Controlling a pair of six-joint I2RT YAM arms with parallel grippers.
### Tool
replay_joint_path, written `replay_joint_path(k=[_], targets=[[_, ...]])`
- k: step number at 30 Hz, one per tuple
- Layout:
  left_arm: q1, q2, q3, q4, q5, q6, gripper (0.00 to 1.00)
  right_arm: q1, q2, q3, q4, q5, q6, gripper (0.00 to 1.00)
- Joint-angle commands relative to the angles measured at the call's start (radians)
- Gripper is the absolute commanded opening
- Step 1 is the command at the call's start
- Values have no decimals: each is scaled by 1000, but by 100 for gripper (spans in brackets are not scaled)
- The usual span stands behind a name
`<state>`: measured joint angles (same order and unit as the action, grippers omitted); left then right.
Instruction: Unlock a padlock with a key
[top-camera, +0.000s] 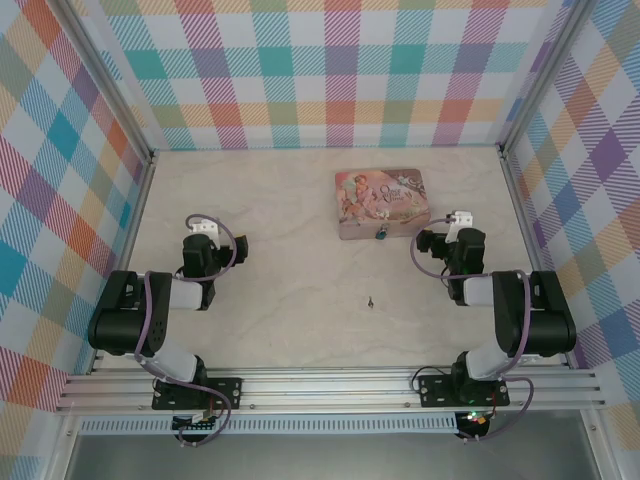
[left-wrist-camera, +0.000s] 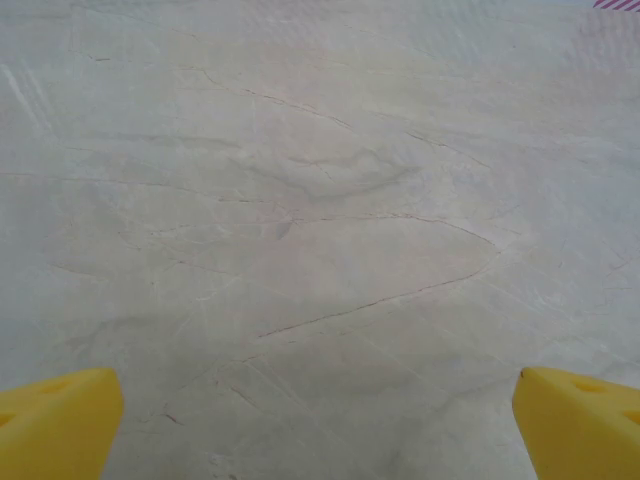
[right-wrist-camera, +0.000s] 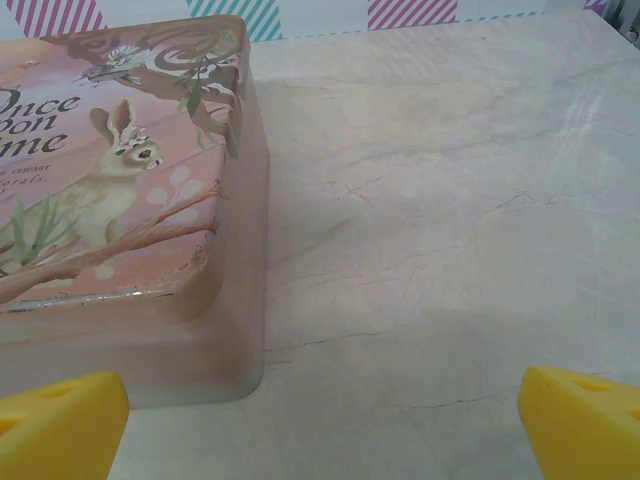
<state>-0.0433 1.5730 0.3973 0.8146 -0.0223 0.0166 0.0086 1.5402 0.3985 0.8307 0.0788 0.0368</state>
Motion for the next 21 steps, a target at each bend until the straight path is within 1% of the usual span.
replay_joint_path(k=[1,21], targets=[[-1,-4,18,8,10,15,100,4,-5,-7,38,7,7,100],[-1,-4,18,8,-2,9,100,3,-6,-10,42,8,7,100]])
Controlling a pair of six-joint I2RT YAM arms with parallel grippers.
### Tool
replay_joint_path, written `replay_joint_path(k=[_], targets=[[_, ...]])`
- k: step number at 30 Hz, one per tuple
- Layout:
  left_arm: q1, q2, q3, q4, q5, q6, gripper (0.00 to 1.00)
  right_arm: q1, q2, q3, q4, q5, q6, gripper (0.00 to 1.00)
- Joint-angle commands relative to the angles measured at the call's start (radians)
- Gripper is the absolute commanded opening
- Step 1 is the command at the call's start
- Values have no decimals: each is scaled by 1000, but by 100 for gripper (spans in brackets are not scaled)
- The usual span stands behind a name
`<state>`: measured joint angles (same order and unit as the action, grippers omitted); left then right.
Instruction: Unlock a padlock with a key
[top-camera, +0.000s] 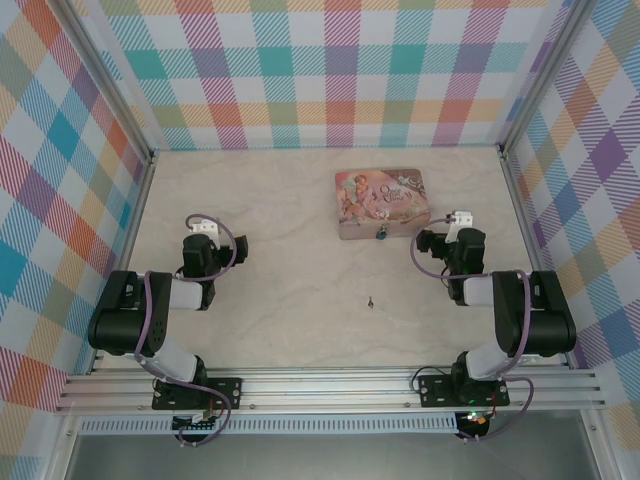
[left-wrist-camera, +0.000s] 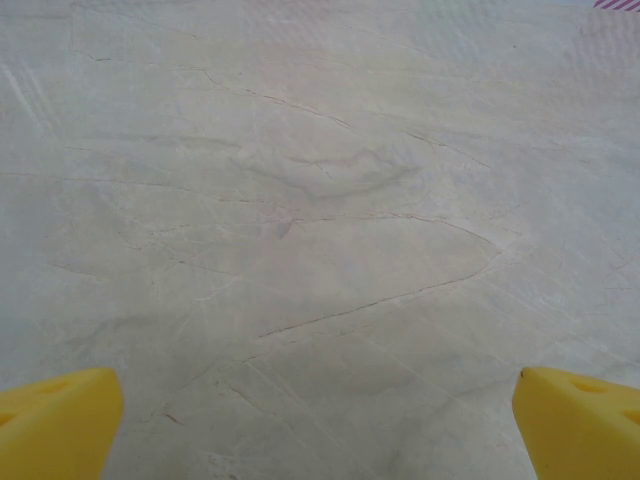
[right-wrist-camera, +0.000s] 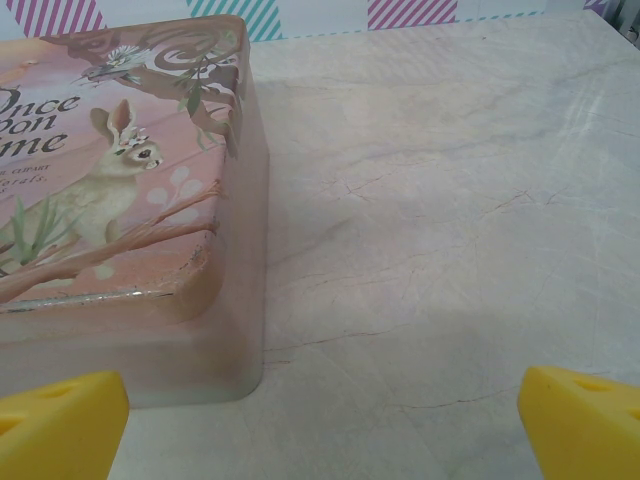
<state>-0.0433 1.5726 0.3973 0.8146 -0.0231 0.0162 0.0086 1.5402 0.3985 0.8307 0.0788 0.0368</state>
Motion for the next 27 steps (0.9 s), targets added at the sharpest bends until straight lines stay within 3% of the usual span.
replay_joint_path(k=[1,7,10,14,17,23,27], targets=[[-1,-3,18,9,0,8,100,4,-6,-10,42,7,7,100],[-1,-37,19,-13,-17,0,100,3,-11,-14,48,16,13,100],[-2,-201,51,-200,-7,5,100,3,-99,-2,-51,20,16,100],[-1,-399,82,-359,-23,-121,100,2,-264,21,-276,-20,41,100],[0,-479,120,-455,29,-259,100,2,-380,51,-450,-25,109,100],[-15,-484,191,-597,270,-467,100,2,-528,159,-792,-68,246,100],[-122,-484,208,-663,301,-540,100,2,-523,194,-845,-258,394,100]])
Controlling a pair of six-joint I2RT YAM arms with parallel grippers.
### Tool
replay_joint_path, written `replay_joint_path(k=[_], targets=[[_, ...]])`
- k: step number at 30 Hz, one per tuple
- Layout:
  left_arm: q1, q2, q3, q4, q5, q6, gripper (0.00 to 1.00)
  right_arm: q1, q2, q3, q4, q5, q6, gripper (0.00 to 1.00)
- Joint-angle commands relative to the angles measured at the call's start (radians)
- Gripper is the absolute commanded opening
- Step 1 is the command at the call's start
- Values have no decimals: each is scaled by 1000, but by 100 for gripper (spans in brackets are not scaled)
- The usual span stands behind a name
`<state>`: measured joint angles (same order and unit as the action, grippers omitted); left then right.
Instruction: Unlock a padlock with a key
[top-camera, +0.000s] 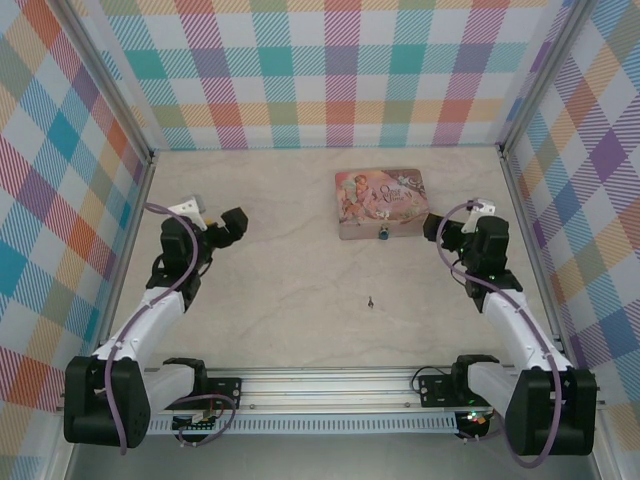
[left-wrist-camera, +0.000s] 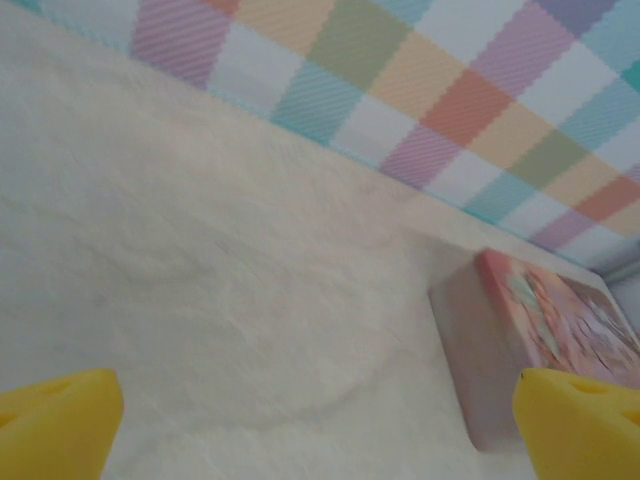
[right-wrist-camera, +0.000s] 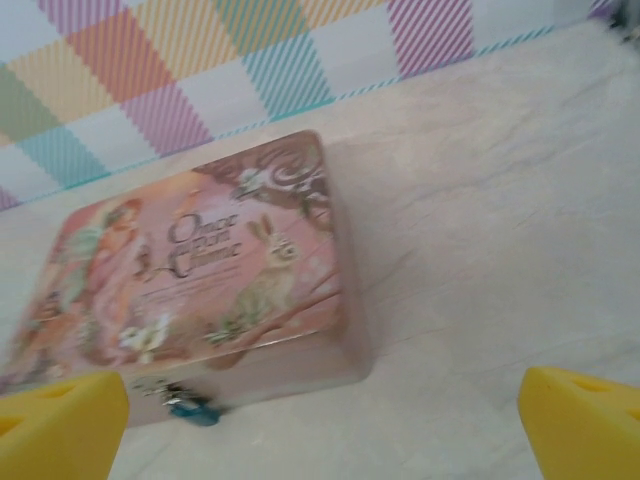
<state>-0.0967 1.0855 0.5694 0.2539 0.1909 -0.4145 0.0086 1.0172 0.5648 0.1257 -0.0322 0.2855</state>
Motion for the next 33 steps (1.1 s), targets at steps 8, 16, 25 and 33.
replay_joint_path(k=[8,16,25,33], targets=[[-257,139,98,-71,90,-162,99,-3,77,100,-200,-141,138,100],[-327,421,285,21,175,-183,94,-87,244,195,-137,-218,133,100],[-382,756,557,72,211,-246,89,-81,510,308,8,-287,237,98],[-389,943,765,6,231,-246,86,-49,673,393,67,-283,235,97]])
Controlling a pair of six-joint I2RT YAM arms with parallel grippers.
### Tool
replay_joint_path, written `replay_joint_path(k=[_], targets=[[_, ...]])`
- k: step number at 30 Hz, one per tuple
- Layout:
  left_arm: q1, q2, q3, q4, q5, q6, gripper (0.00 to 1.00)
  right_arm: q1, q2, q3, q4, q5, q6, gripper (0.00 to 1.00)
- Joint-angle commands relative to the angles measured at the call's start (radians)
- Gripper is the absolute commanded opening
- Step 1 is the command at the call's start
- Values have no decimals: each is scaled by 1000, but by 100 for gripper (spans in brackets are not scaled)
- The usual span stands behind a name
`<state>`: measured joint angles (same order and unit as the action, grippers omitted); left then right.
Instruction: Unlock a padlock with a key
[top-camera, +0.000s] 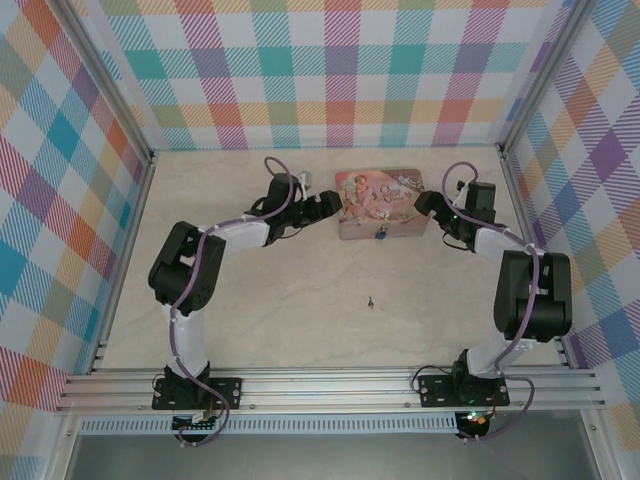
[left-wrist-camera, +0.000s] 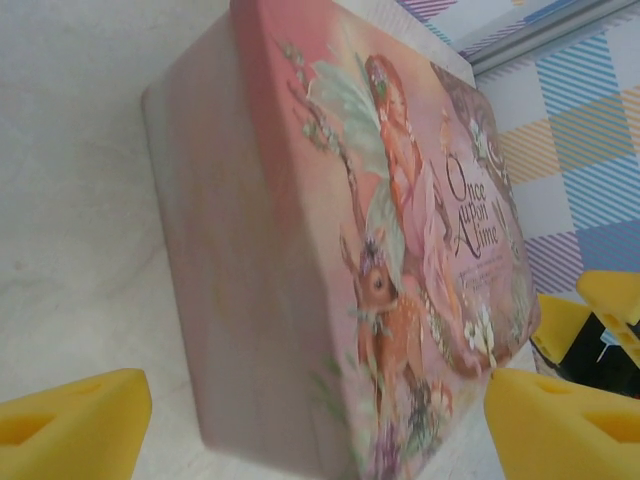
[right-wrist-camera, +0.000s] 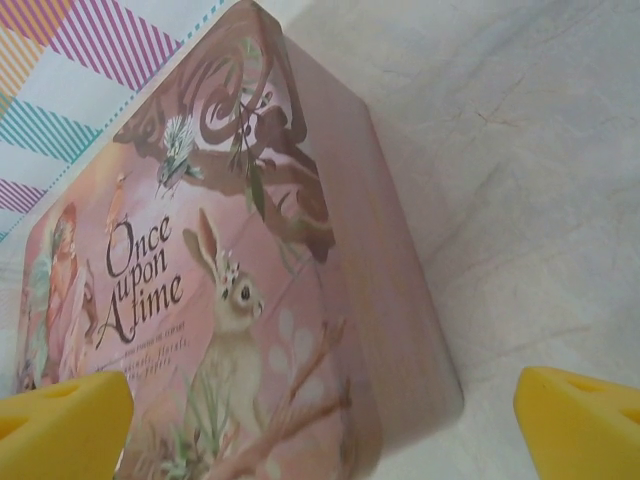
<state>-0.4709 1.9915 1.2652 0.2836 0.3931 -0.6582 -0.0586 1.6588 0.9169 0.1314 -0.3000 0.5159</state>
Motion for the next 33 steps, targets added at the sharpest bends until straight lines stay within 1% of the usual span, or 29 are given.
replay_joint_path(k=[1,4,9,17,21,25,33], targets=[[-16,58,93,-40,32,0,86,22,47,49,66,-14,6,97],[-21,115,165,-70,57,-4,85,27,96,76,90,-38,6,94],[-37,168,242,-133,60,17,84,50,135,112,92,-94,-30,88],[-40,169,235,-116,82,21,80,73,123,105,84,-198,-83,85],[-40,141,204,-101,80,20,77,87,99,84,73,-235,-98,85],[-40,97,148,-92,64,25,76,114,69,49,79,-258,-97,86],[-38,-73,-63,-55,19,32,76,194,-6,-42,99,-262,-92,86]])
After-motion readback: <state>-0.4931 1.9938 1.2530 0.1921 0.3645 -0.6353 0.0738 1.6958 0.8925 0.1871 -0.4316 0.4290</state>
